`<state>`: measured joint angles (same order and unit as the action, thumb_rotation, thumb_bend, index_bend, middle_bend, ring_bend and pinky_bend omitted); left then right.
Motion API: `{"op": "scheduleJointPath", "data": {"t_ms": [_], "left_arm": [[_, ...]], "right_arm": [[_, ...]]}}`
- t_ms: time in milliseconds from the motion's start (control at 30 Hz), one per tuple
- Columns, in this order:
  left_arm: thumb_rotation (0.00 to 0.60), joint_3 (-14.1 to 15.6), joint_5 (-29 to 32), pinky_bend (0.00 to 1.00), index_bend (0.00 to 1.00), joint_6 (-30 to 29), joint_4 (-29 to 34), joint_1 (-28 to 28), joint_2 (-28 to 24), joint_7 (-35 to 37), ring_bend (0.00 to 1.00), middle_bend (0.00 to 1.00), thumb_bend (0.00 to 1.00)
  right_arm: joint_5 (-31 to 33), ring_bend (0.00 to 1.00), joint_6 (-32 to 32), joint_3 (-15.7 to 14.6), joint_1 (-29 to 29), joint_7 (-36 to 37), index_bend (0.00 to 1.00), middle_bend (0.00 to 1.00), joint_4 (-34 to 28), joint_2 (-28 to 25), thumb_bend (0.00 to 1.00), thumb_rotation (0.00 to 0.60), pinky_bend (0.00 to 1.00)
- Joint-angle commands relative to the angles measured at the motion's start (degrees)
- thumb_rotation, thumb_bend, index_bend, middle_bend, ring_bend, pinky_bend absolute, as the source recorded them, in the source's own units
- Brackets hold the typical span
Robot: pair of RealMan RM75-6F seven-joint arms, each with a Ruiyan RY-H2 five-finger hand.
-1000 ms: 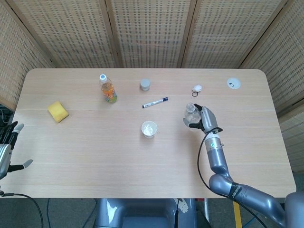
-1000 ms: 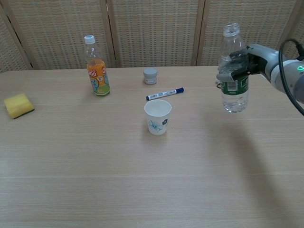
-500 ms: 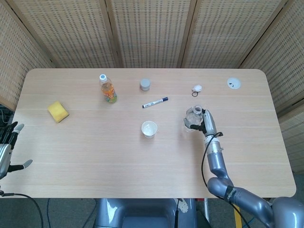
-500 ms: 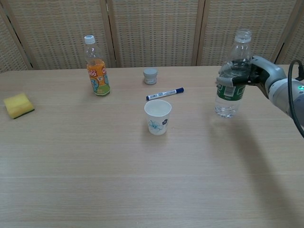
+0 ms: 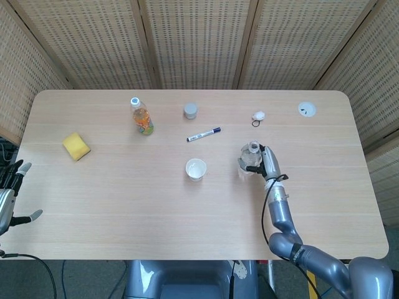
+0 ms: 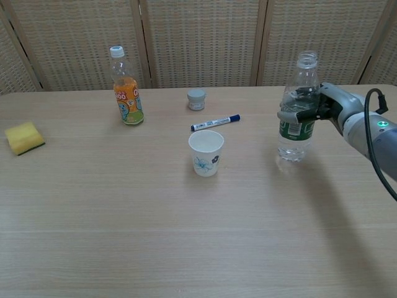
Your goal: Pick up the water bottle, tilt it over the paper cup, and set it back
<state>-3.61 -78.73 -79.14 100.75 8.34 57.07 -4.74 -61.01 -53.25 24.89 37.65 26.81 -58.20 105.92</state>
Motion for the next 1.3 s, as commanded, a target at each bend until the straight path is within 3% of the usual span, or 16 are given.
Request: {"op": "scheduleJointPath", "data": {"t_ms": [33,100,267,433,567,833,1067,1300], "left_arm": [[0.600,-0.01,0.08,0.00,0.00,0.11,-0.04,0.04,0.03,0.02,0.00,0.00,0.00],[0.600,0.00,0.15,0.00,0.00,0.24,-0.09,0.08,0.06,0.03,0.00,0.00,0.00],[0.600,-0.05,0.24,0.00,0.00,0.26,-0.20,0.10,0.21,-0.06,0.00,0.00,0.00],[0.600,-0.01,0.35,0.00,0.00,0.45,-0.17,0.16,0.23,-0.17,0.00,0.00,0.00],[0.600,-0.10,0.50,0.00,0.00,0.49,-0.17,0.18,0.17,-0.02,0.00,0.00,0.00],[0.600,-0.04,0.10,0.00,0.00,0.12,-0.05,0.01,-0.01,0.31,0.00,0.00,0.00],[0.600,0.20,-0.62,0.00,0.00,-0.25,0.11,-0.17,-0.04,0.40,0.00,0.00,0.00],[0.600,0.30,-1.20,0.00,0.00,-0.62,0.34,-0.34,-0.30,0.88,0.00,0.00,0.00]], "right_arm": [[-0.21,0.39,0.41,-0.27,-0.05,0.32,0.50,0.49,0.22,-0.02,0.61,0.600,0.46],[-0.35,0.35,0.91,-0.42,-0.10,0.95,0.47,0.45,0.39,-0.02,0.53,0.600,0.43],[-1.22,0.27,1.89,-0.83,-0.29,3.18,0.25,0.27,1.09,-0.06,0.31,0.600,0.40],[-2.60,0.21,2.28,-1.25,-0.27,5.12,0.18,0.22,1.86,-0.18,0.21,0.600,0.37],[-3.52,0.11,2.27,-1.75,-0.39,5.80,0.09,0.10,2.00,-0.43,0.13,0.600,0.29],[-4.96,0.02,1.36,-2.35,-1.17,7.07,0.01,0.01,1.03,-1.54,0.02,0.600,0.18],[-6.97,0.00,2.36,-4.46,-2.43,7.77,0.00,0.00,-2.22,-4.86,0.00,0.600,0.00],[-10.71,0.00,1.23,-8.42,-4.56,5.95,0.00,0.00,-5.60,-9.22,0.00,0.600,0.00]]}}
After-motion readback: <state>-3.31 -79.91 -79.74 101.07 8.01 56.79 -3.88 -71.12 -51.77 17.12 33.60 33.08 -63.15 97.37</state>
